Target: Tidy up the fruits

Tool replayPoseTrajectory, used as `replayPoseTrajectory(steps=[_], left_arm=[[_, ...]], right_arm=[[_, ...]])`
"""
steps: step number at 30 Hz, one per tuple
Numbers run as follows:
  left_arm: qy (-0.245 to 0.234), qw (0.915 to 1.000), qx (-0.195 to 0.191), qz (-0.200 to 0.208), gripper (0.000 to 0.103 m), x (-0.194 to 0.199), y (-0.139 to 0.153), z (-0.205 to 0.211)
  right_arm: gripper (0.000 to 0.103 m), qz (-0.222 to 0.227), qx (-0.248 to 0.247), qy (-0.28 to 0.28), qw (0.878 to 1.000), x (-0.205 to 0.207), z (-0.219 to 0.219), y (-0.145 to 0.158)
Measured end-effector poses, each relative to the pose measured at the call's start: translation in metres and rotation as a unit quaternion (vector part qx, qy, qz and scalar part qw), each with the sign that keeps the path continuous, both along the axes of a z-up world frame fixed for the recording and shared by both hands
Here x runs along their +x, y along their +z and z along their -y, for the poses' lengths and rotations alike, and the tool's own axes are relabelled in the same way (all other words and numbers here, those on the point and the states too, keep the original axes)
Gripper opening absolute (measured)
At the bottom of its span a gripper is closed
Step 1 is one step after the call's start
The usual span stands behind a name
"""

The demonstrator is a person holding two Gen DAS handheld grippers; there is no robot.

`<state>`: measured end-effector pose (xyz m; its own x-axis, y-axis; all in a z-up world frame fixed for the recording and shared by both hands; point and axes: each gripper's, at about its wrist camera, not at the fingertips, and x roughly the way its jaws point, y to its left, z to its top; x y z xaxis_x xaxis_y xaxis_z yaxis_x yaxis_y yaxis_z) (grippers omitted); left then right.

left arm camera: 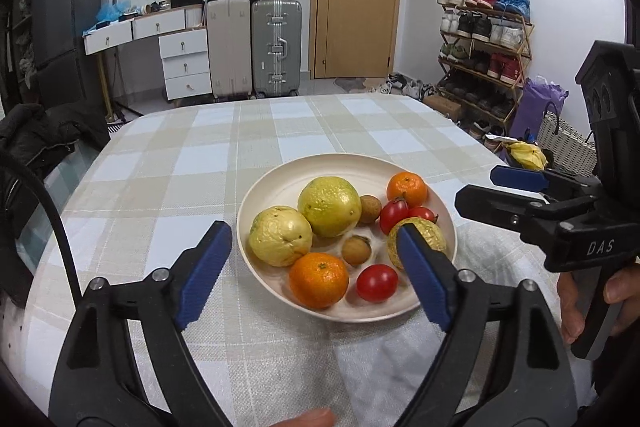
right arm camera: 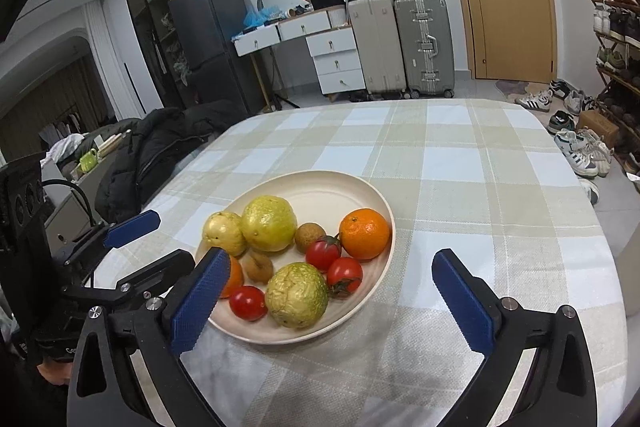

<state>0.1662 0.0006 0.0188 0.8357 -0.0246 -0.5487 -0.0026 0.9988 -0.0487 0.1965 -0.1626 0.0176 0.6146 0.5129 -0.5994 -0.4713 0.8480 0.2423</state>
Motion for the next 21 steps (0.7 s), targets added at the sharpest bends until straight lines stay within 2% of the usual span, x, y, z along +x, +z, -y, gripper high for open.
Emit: replayPoseTrajectory(steps=[2,4,6,12,16,21], left_arm=[[0.001,1.0000,0.003,0.006,0.090,-0.007,0.002,0.000],[0.002,0.9999,0.006,0.011,0.099,-0.014,0.004,0.000],[0.005,0.9998,0.007,0.019,0.102,-0.021,0.005,0.000],[0.011,0.9997,0.000,0.023,0.102,-0.034,0.004,-0.004],[0.015,0.9993,-0.009,0.033,0.102,-0.044,0.004,-0.008],[0.025,0.9985,0.002,0.048,0.102,-0.053,0.005,-0.011]], right_arm=[[0.103,0.006,0.004,0.002,1.000,-0.006,0.001,0.002],[0.103,0.013,0.003,0.006,1.000,-0.010,0.001,0.003],[0.103,0.019,0.003,0.005,1.000,-0.015,0.002,0.003],[0.103,0.022,0.023,0.020,0.999,-0.024,0.004,0.002],[0.103,0.052,0.028,0.016,0.998,-0.036,0.006,0.002],[0.103,0.087,0.020,0.006,0.996,-0.049,0.007,0.003]])
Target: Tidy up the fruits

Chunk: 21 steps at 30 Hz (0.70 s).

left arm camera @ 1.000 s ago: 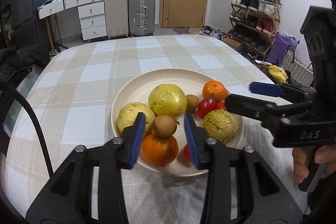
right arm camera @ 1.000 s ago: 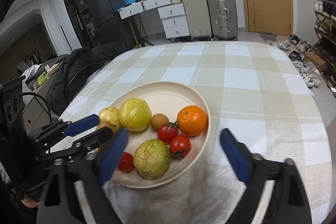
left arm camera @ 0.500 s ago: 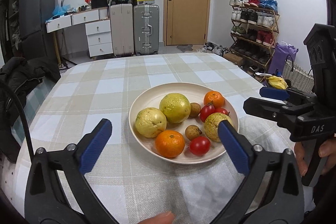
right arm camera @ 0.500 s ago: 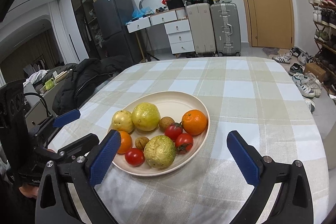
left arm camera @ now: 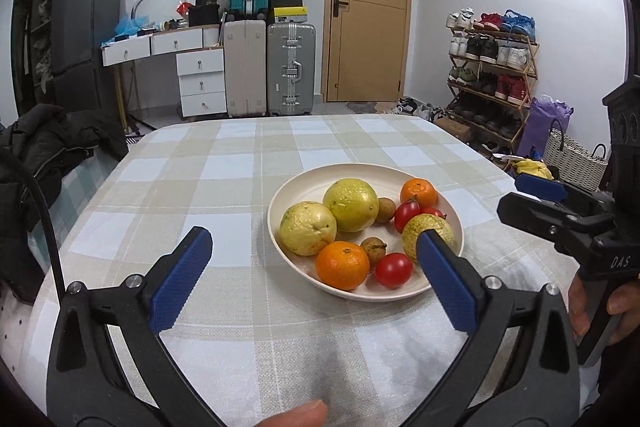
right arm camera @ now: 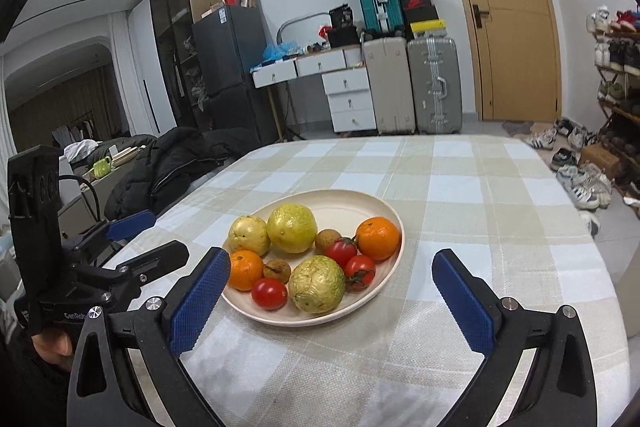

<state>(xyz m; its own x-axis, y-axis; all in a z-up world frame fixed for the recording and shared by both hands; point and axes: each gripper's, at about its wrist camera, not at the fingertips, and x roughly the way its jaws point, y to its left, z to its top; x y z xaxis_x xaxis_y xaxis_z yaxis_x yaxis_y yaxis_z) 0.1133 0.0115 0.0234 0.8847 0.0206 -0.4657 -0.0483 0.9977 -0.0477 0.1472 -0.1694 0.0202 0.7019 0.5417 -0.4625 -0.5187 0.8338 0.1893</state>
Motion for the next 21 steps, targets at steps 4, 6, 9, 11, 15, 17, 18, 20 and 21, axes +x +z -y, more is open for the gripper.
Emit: replayPoseTrajectory(steps=[4,6,9,11,15,17,18,20,21], left_arm=[[0.004,1.0000,-0.002,0.008,0.102,-0.002,0.000,-0.003],[0.003,0.9999,-0.002,0.010,0.102,-0.003,-0.001,-0.004],[0.001,0.9999,-0.002,0.013,0.102,-0.003,-0.002,-0.004],[0.002,0.9999,-0.001,0.015,0.102,-0.004,-0.002,-0.003],[0.000,0.9998,0.000,0.019,0.102,-0.005,-0.001,-0.003],[0.000,0.9998,-0.001,0.021,0.102,-0.006,0.000,-0.003],[0.000,0.9998,-0.001,0.021,0.102,-0.006,0.000,-0.003],[0.001,0.9998,-0.002,0.022,0.102,-0.007,0.000,-0.004],[0.000,0.9998,-0.002,0.022,0.102,-0.007,0.001,-0.003]], right_arm=[[0.103,0.019,0.011,0.005,1.000,-0.008,0.002,0.005],[0.103,0.028,0.012,0.005,1.000,-0.010,0.003,0.006],[0.103,0.031,0.012,0.008,0.999,-0.011,0.003,0.006],[0.103,0.031,0.012,0.010,0.999,-0.012,0.003,0.005],[0.103,0.034,0.000,0.006,0.999,-0.012,0.001,0.002],[0.103,0.036,0.002,0.008,0.999,-0.013,0.001,0.003],[0.103,0.037,0.003,0.008,0.999,-0.014,0.002,0.003],[0.103,0.039,0.002,0.009,0.999,-0.014,0.001,0.003],[0.103,0.037,0.002,0.012,0.999,-0.014,0.001,0.002]])
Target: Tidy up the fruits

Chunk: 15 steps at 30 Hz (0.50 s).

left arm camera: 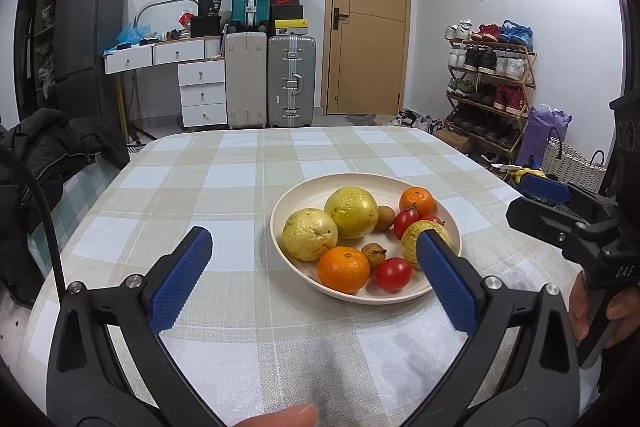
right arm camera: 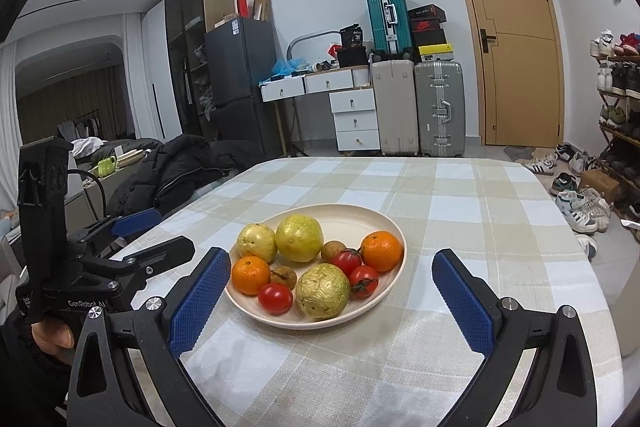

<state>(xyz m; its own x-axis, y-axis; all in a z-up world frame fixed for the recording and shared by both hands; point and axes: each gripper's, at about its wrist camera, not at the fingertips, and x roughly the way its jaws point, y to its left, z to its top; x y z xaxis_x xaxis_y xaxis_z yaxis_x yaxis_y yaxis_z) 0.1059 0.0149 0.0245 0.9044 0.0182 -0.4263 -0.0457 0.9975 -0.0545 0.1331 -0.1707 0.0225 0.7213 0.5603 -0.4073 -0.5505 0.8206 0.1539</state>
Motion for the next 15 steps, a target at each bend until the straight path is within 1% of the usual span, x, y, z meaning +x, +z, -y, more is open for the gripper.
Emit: replayPoseTrajectory(steps=[4,15], left_arm=[[-0.002,1.0000,0.002,-0.001,0.102,-0.0001,0.0017,0.0008],[-0.002,1.0000,0.005,-0.002,0.102,0.0008,0.0016,0.0026]], right_arm=[[0.103,-0.005,0.005,0.007,1.000,0.0001,0.0022,0.0002],[0.103,-0.004,0.009,0.001,1.000,0.0012,0.0028,0.0011]])
